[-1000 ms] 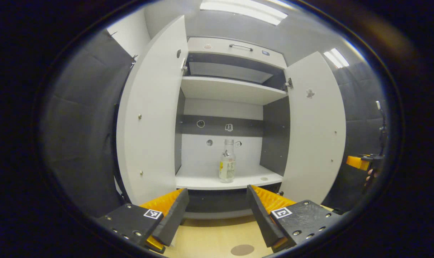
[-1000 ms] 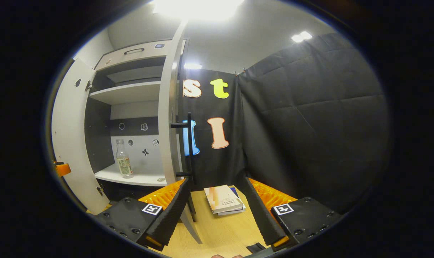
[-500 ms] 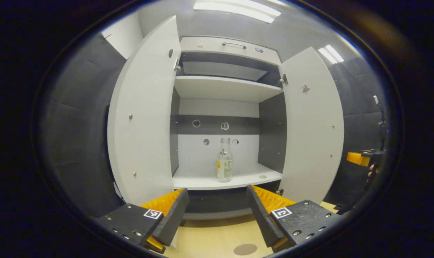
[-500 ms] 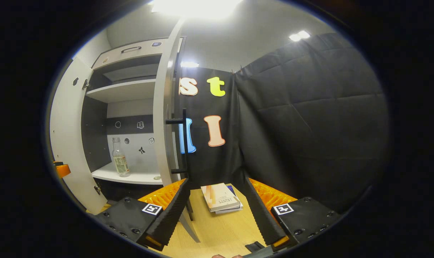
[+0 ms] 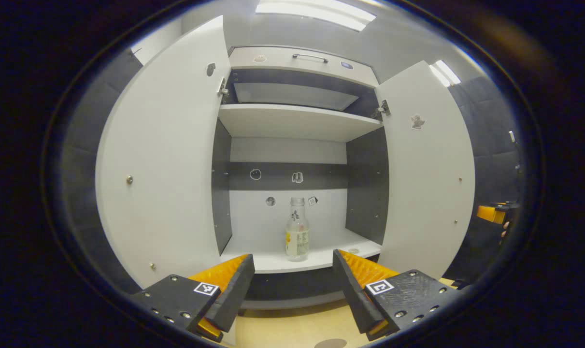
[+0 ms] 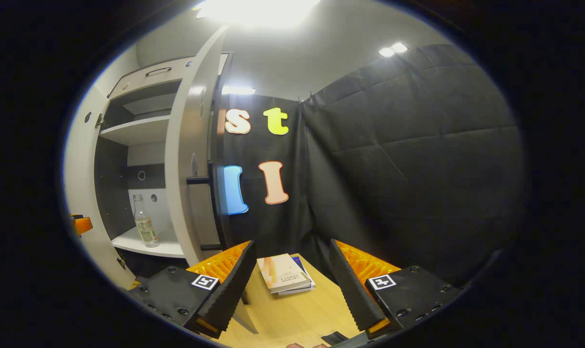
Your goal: Grasp the bottle in the cabinet with the left hand and place it on the coaster, then close the right door with the right hand and the left door with the left hand.
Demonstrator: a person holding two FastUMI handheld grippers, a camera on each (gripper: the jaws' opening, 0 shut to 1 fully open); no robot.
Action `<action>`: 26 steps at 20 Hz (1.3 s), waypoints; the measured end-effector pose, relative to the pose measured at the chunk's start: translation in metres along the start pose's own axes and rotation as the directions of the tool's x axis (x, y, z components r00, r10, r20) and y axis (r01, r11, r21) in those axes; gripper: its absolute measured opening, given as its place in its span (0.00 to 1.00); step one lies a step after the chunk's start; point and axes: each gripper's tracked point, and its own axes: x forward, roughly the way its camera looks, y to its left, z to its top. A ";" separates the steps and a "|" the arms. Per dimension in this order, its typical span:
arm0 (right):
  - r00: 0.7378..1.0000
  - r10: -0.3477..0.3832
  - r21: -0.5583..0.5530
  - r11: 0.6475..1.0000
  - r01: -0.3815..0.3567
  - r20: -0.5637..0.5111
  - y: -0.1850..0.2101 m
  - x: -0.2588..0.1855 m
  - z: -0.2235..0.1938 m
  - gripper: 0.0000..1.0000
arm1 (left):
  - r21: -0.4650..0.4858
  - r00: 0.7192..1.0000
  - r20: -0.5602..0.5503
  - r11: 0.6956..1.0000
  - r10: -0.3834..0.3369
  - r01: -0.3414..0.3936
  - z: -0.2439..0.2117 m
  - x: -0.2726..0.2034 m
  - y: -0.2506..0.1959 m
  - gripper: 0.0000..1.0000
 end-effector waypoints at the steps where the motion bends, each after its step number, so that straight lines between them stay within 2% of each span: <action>1: 1.000 -0.012 0.004 1.000 0.012 0.001 -0.004 0.005 0.002 0.96 | 0.002 1.000 0.002 1.000 0.001 -0.001 0.003 0.010 0.000 0.94; 3: 0.999 -0.034 0.009 0.999 0.034 0.003 -0.013 0.015 0.002 0.94 | 0.005 1.000 0.007 1.000 0.009 -0.009 0.014 0.032 0.002 0.94; 12: 0.993 -0.118 0.052 0.992 0.117 0.006 -0.049 0.049 0.001 0.97 | -0.010 1.000 0.006 1.000 -0.006 0.006 0.036 0.122 0.001 0.94; 18: 0.986 -0.168 0.091 0.982 0.166 0.017 -0.077 0.065 0.004 0.97 | 0.023 1.000 -0.009 1.000 -0.012 0.012 0.035 0.174 -0.002 0.94; 20: 0.984 -0.180 0.078 0.981 0.179 0.014 -0.084 0.072 -0.001 0.94 | 0.025 1.000 -0.013 1.000 -0.011 0.012 0.034 0.189 -0.005 0.94; 21: 0.983 -0.184 0.070 0.981 0.183 0.010 -0.087 0.073 -0.002 0.97 | 0.025 1.000 -0.017 1.000 -0.018 0.019 0.032 0.197 -0.008 0.94; 26: 0.981 -0.196 0.065 0.979 0.195 -0.006 -0.095 0.072 -0.010 0.96 | 0.034 0.999 -0.044 0.999 -0.023 0.025 0.014 0.225 -0.011 0.94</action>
